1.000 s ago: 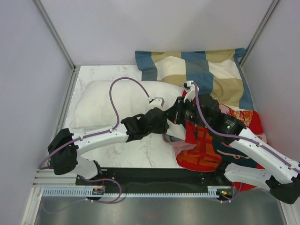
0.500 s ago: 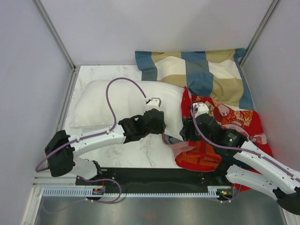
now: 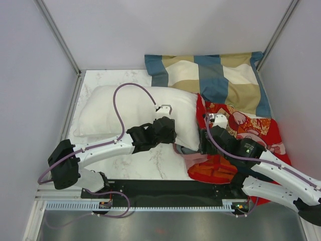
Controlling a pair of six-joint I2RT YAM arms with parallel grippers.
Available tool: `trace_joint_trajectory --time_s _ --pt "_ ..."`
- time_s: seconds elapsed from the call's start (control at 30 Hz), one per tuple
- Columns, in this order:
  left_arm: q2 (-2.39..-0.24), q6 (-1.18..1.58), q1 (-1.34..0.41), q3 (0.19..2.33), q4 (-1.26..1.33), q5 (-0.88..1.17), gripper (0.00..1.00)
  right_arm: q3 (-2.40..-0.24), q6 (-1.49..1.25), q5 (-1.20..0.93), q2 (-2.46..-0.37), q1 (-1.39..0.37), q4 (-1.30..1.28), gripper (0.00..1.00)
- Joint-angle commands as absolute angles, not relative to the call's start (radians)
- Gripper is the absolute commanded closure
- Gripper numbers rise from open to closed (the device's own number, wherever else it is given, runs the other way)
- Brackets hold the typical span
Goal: Put the pillow into the pillowcase
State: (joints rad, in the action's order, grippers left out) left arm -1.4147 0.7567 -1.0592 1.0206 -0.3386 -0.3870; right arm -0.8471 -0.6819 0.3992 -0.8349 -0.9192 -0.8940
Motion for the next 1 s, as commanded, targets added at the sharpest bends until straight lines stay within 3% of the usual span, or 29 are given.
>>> trace_joint_trajectory --time_s 0.0,0.23,0.5,0.63,0.97 --pt "-1.428 0.735 -1.051 1.051 -0.33 -0.469 0.53 -0.881 -0.739 0.465 -0.795 -0.928 -0.959 0.35" --pt "-1.459 0.721 -1.051 1.066 -0.33 -0.459 0.54 -0.894 -0.762 0.482 -0.792 -0.93 -1.023 0.35" --pt "-1.433 0.71 -1.049 1.068 -0.33 -0.449 0.54 -0.78 -0.773 0.4 -0.85 -0.93 -0.873 0.39" --pt "-1.417 0.707 -1.051 1.063 -0.33 -0.44 0.54 -0.788 -0.762 0.361 -0.851 -0.934 -0.787 1.0" --pt "-1.427 0.715 -1.052 1.058 -0.313 -0.387 0.55 -0.922 -0.742 0.055 -0.913 -0.956 -0.528 1.0"
